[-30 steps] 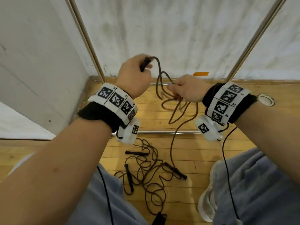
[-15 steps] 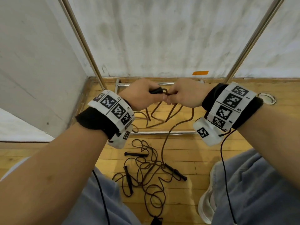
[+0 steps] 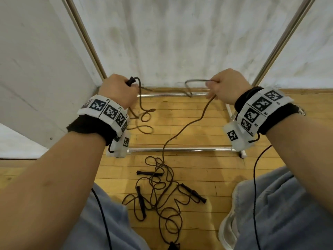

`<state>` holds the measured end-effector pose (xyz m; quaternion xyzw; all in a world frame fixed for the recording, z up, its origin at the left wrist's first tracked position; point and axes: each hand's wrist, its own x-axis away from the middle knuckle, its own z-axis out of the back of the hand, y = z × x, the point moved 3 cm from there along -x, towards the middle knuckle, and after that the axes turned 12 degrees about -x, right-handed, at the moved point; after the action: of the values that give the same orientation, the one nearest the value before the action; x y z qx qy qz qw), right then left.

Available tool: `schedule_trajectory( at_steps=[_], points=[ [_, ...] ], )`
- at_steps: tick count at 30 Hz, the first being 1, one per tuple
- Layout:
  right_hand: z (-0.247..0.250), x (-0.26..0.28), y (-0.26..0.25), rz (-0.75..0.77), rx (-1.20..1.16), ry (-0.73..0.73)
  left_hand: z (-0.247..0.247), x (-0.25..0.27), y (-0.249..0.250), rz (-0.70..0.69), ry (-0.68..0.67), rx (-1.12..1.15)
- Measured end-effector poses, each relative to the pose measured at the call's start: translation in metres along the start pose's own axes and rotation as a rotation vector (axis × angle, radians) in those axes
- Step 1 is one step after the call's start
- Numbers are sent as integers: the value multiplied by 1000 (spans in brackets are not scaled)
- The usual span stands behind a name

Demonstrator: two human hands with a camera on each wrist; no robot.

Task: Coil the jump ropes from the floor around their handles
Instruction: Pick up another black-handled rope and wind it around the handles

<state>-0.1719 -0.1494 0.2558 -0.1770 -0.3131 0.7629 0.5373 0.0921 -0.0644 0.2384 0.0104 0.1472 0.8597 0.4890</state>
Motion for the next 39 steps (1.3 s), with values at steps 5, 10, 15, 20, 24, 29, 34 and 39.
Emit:
schedule_trajectory(
  at_steps=[5,10,15,20,24,29,34,39],
  points=[
    [-16,5,-2,-306,-667,-78,-6,5,6,111,-13,198],
    [-36,13,-22,-366,-1310,-138,-8,35,49,-131,-490,822],
    [-33,16,-37,-412,-1663,-18,-21,50,55,-317,-617,512],
    [-39,30,-40,-182,-1169,-157,-17,44,51,-199,-365,704],
    [-66,43,-36,-103,-906,-297,-12,42,59,-217,-329,738],
    [-88,51,-33,-31,-579,-501,-9,32,65,-141,-361,861],
    [-77,44,-31,-126,-724,-460,-20,22,45,127,-486,864],
    [-46,17,-30,-309,-1432,-76,-39,47,52,32,-702,849]
  ],
)
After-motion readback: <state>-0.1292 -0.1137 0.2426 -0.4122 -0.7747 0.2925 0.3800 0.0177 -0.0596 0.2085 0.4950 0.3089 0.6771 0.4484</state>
